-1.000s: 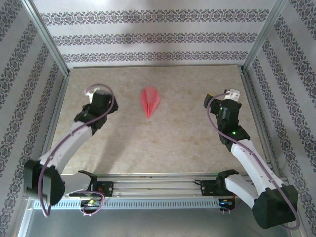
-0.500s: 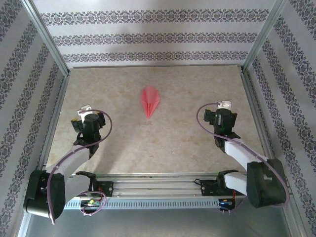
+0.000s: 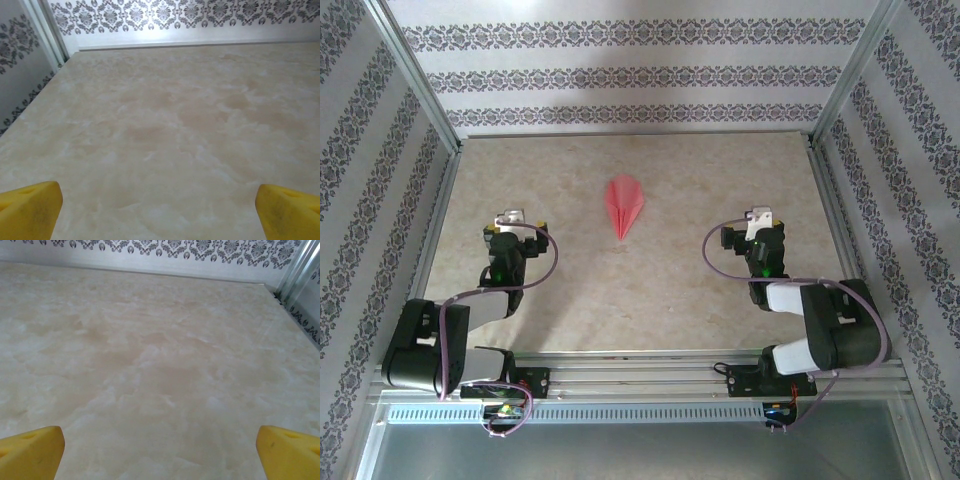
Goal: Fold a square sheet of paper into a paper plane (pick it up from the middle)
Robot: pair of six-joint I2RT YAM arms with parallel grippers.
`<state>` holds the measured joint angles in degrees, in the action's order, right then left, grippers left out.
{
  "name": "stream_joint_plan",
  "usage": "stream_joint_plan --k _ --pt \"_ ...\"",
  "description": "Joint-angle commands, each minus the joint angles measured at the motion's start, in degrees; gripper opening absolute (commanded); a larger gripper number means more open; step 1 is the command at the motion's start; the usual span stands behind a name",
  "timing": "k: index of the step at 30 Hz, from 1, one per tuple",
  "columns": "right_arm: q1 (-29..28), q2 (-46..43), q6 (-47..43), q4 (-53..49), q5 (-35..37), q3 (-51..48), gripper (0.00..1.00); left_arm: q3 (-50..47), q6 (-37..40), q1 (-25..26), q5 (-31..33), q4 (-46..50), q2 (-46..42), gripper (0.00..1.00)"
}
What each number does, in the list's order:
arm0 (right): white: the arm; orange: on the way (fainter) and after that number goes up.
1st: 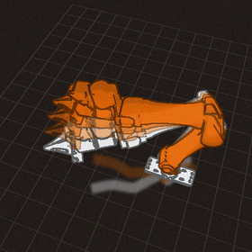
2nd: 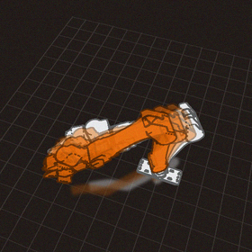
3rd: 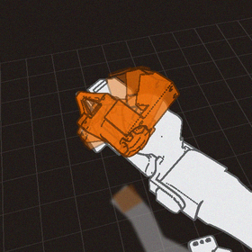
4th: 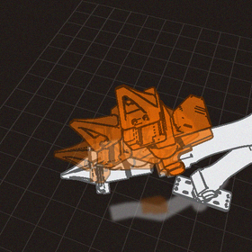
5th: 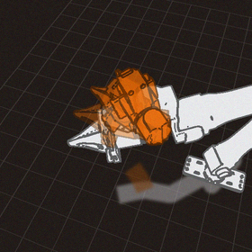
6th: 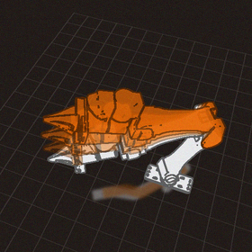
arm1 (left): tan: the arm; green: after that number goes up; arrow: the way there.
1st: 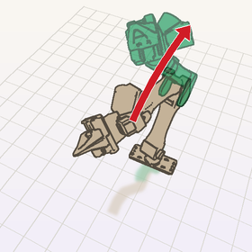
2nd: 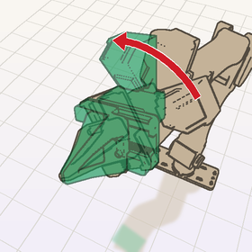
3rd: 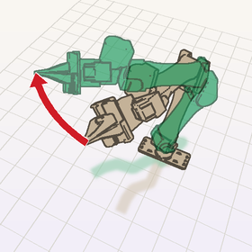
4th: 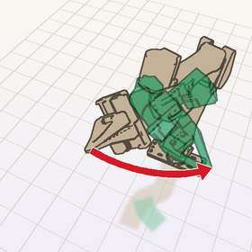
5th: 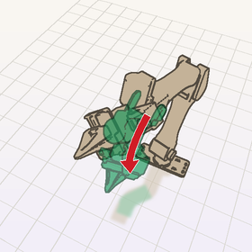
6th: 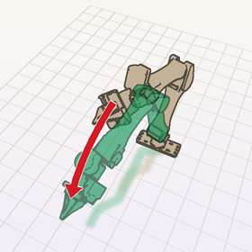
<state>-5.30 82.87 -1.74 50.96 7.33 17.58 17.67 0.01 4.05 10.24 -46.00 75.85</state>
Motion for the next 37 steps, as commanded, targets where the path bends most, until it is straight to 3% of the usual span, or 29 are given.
stream_joint_plan --k 1,3,10,13,25,28,30,37 --pt "1.14 2.93 0.15 8.26 -2.41 -0.45 0.98 0.08 0.19 -1.57 -3.2 -6.87 4.0 0.99" --pt "1.36 4.37 0.24 9.31 -2.77 -0.1 0.98 -1.47 0.56 -1.68 -3.72 -15.01 9.15 0.99" --pt "1.63 4.23 0.83 7.06 -2.26 1.02 0.98 0.89 0.64 -1.68 -3.04 -16.62 16.07 0.99" --pt "2.41 4.57 1.83 4.93 -2.98 1.75 0.98 3.5 -0.43 -1.68 -1.1 -10.18 15.21 0.99" --pt "4.4 4.67 3.76 2.92 -4.57 4.04 0.98 1.87 -0.12 -1.95 -2.16 -14.09 15.6 0.99" --pt "4.33 4.67 3.76 2.94 -4.57 4.04 0.98 3.69 -1.56 -2.12 -0.6 -9.58 15.11 0.99" --pt "4.33 4.67 3.8 2.92 -4.52 4.04 0.98 3.46 -1.04 -2.12 -0.7 -11.47 15.78 0.99" --pt "4.37 4.67 3.76 2.92 -4.57 4.04 0.98 3.91 -1.07 -3.0 -4.16 -9.79 15.51 0.99"
